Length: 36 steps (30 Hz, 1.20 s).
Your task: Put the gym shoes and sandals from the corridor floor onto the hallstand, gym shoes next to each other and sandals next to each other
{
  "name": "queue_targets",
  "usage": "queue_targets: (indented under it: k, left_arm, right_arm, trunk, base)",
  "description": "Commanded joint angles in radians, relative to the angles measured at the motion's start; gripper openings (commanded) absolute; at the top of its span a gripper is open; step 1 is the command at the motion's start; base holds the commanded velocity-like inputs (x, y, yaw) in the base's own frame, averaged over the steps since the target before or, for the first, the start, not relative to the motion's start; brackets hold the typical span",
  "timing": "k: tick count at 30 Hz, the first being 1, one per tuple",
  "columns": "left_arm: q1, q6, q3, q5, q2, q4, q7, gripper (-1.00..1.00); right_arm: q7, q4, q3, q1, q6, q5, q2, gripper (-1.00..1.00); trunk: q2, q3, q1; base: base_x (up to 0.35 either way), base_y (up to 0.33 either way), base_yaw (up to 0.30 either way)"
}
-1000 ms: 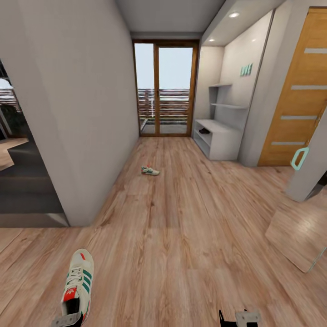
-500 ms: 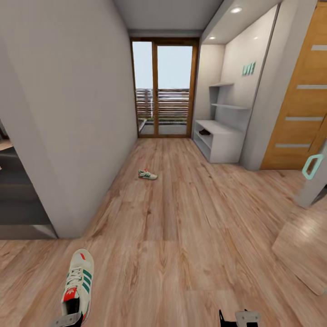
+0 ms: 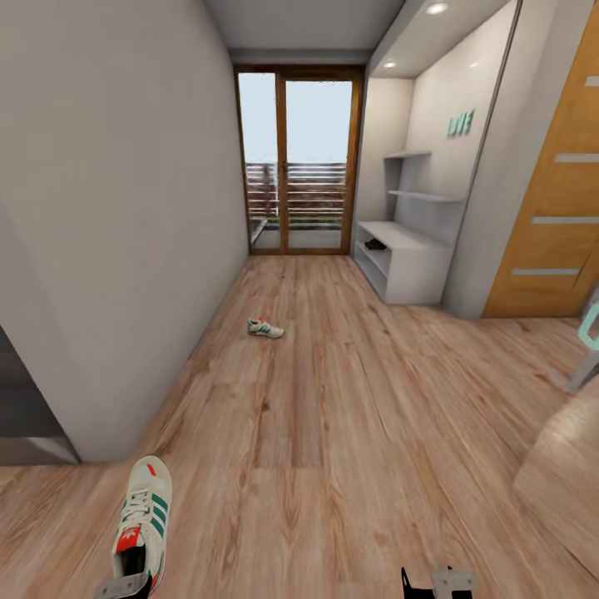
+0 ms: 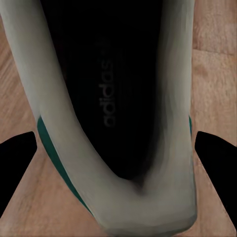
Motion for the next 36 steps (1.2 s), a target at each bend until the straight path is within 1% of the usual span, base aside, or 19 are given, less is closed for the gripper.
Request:
queue_targets:
  k: [1, 36]
  left_arm:
    - [-0.001, -0.001, 0.007, 0.004, -0.001, 0.001, -0.01, -1.0]
    - [-0.001, -0.001, 0.007, 0.004, -0.001, 0.001, -0.01, -1.0]
  right_arm:
    - [-0.01, 0.001, 0.007, -0.001, -0.001, 0.003, -0.001, 1.0]
    - [-0.01, 0.001, 0.007, -0.001, -0.001, 0.003, -0.002, 1.0]
  trunk:
    - [0.0, -0.001, 0.0]
    - [0.0, -0.001, 0.0]
  base:
    - [0.339, -0.08, 0.0]
    - [0.339, -0.08, 0.0]
